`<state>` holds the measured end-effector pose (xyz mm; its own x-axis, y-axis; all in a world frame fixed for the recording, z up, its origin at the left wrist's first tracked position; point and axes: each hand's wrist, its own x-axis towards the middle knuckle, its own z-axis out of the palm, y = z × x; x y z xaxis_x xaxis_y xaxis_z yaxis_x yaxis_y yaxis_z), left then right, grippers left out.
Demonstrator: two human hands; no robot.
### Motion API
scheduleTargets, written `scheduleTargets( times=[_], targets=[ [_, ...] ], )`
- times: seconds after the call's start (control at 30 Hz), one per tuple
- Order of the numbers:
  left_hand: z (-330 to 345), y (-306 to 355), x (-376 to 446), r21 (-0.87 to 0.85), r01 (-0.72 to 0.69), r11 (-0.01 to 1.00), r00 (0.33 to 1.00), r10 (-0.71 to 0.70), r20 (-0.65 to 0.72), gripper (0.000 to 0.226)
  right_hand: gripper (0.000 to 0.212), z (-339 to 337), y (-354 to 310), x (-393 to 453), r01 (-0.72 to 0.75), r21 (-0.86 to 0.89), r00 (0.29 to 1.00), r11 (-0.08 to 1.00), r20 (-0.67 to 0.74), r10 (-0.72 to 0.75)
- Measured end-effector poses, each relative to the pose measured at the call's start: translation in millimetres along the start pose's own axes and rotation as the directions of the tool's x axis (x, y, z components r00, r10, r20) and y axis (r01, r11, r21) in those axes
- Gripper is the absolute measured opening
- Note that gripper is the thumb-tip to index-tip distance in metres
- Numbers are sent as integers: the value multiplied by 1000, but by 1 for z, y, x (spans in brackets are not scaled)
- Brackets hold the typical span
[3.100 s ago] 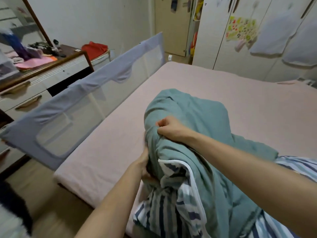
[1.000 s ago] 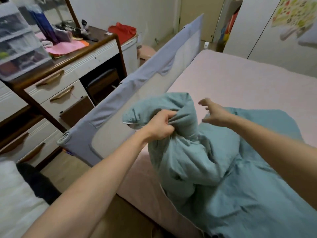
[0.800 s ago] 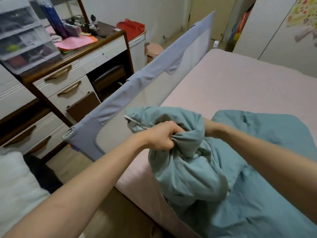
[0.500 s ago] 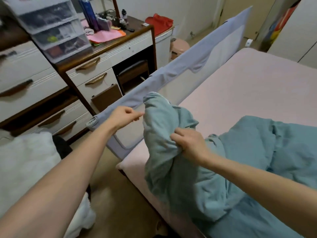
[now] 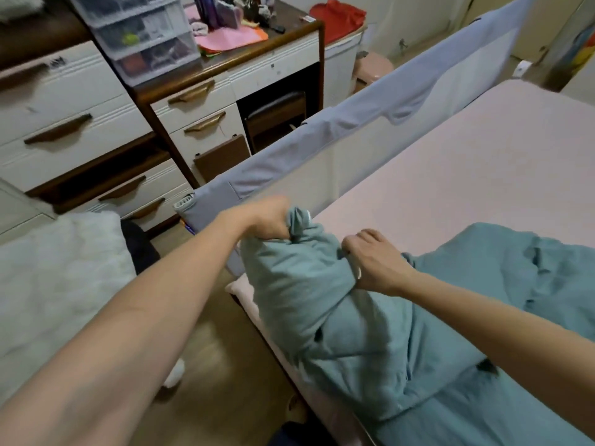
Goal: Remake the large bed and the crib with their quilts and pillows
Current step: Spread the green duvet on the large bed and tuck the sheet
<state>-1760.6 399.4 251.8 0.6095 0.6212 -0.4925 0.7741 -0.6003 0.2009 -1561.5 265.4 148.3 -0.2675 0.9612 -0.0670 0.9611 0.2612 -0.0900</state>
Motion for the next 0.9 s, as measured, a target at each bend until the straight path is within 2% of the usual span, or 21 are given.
scheduleTargets(
  times=[0.07, 0.1, 0.13, 0.2, 0.23, 0.27, 0.3, 0.33, 0.37, 0.4, 0.43, 0.47, 0.5, 0.53, 0.57, 0.6, 0.67, 0.7, 0.73, 0.83, 0.9],
  targets=[
    [-1, 11, -2, 192, -119, 974, 944, 171, -282, 25, 111, -2, 24, 12, -131, -31, 964, 991, 227, 135],
    [0, 16, -4, 304, -183, 935, 871, 298, -392, 21, 120, -1, 34, 21, -152, -28, 947, 988, 282, 154],
    [2, 22, -5, 402, -245, 882, 784, 424, -453, 17, 117, -3, 41, 27, -144, -44, 939, 989, 310, 151],
    [3, 34, -6, 549, -302, 779, 616, 599, -511, 10, 99, -6, 59, 37, -106, -42, 935, 994, 335, 114],
    [-1, 39, -5, 591, -314, 743, 549, 650, -525, 7, 86, -18, 52, 43, -147, 79, 924, 986, 367, 109],
    [-6, 43, -2, 620, -315, 719, 485, 683, -546, 8, 64, -31, 34, 54, -286, 277, 894, 917, 421, 151],
    [-10, 47, 3, 641, -308, 703, 430, 704, -565, 13, 37, -29, 11, 76, -441, 451, 891, 776, 326, 316],
    [-14, 50, 9, 656, -299, 693, 398, 715, -574, 17, 17, -47, 10, 73, -507, 299, 862, 808, 181, 474],
    [-16, 51, 13, 657, -297, 693, 396, 716, -575, 18, 7, -47, 4, 78, -646, 243, 763, 723, 188, 618],
    [-18, 54, 23, 658, -308, 687, 394, 722, -569, 18, 13, -21, 7, 83, -741, 223, 669, 634, 163, 725],
    [-18, 54, 30, 662, -307, 684, 398, 724, -563, 19, 24, 6, 16, 81, -789, 281, 609, 546, 243, 755],
    [-18, 55, 40, 667, -303, 681, 400, 726, -559, 20, 32, 33, 43, 70, -776, 379, 630, 504, 423, 652],
    [-21, 56, 54, 656, -312, 687, 407, 721, -562, 19, 42, 54, 76, 48, -758, 185, 607, 626, 551, 572],
    [-26, 57, 70, 636, -317, 704, 425, 705, -568, 14, 35, 51, 111, 17, -688, 24, 657, 725, 445, 609],
    [-32, 57, 87, 604, -321, 729, 459, 678, -574, 9, 32, 22, 121, 34, -757, 47, 630, 652, 316, 709],
    [-40, 56, 105, 567, -333, 754, 486, 652, -582, 10, 29, -14, 134, 31, -767, 158, 638, 622, 296, 711],
    [-61, 57, 145, 511, -349, 785, 551, 614, -565, 16, 26, -74, 167, 28, -786, 284, 584, 549, 49, 810],
    [-71, 60, 163, 495, -350, 795, 580, 599, -552, 23, 25, -81, 189, 40, -819, 328, 478, 471, -62, 876],
    [-82, 65, 182, 490, -357, 795, 609, 596, -524, 36, 25, -98, 217, 41, -850, 398, 311, 346, -153, 938],
    [-115, 104, 236, 493, -374, 785, 648, 602, -467, 79, 26, -131, 271, 65, -792, 604, -35, 88, -189, 981],
    [-122, 132, 258, 494, -351, 796, 727, 564, -392, 102, 30, -148, 289, 77, -662, 747, -269, -54, -170, 948]
  ],
)
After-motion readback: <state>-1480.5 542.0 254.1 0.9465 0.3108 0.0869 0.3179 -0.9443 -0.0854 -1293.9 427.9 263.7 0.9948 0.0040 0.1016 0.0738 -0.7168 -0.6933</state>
